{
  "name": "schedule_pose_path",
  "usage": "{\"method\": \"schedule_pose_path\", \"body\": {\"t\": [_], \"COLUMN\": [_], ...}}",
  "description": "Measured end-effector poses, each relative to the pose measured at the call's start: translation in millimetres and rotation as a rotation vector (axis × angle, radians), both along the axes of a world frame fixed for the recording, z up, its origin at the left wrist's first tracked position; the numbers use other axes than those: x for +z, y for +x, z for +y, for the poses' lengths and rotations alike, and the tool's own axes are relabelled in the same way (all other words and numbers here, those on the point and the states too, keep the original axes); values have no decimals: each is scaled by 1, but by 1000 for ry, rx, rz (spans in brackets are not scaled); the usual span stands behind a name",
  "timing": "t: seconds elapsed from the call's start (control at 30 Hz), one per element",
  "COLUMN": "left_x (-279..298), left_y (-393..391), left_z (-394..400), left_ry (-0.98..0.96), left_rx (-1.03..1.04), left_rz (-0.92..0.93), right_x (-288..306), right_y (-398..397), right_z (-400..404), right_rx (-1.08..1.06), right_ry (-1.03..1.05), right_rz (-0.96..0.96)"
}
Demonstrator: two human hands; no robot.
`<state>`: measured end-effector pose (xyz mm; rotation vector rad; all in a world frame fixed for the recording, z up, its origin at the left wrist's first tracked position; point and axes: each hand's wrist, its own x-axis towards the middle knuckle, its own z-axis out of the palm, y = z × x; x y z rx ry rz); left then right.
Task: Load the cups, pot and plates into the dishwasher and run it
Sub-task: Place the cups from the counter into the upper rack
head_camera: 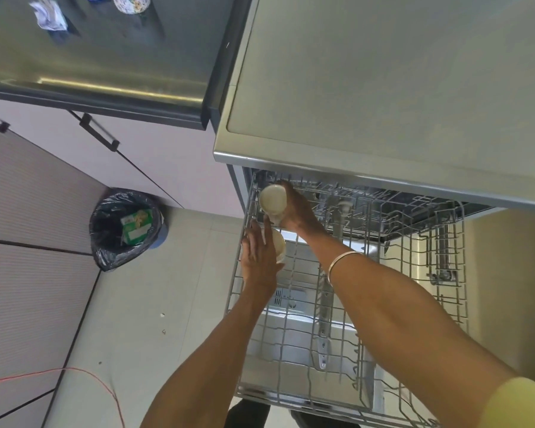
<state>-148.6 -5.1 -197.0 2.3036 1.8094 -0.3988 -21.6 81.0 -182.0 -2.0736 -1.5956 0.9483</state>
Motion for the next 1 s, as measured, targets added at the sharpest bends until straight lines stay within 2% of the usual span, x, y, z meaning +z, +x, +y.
{"method": "schedule_pose_path", "body": {"t": [0.23,0.47,0.63,0.73,0.9,1.0], "left_x": [20,71,104,122,160,168], "left_y": [-17,-19,-16,-13,0,-4], "left_z": [-10,-28,-41,-53,-95,-122], "left_ry": [-27,-8,-27,-8,-49,-53], "left_rx": [-50,-37,5,-57,-52,-119], "left_rz": [-192,-288,-403,-363,-404,-322], "right_x": [47,109,138,153,181,191], "right_y": [11,20,20,24,28,21], "right_z": [-20,-58,-96,-123,-164,-192], "right_rx": [-38,-41,-9,-30,-14,-1], "right_ry": [-127,-278,-329,-335,-322,-329], "right_rz": [-71,-191,-177,-140,-169,-160]}}
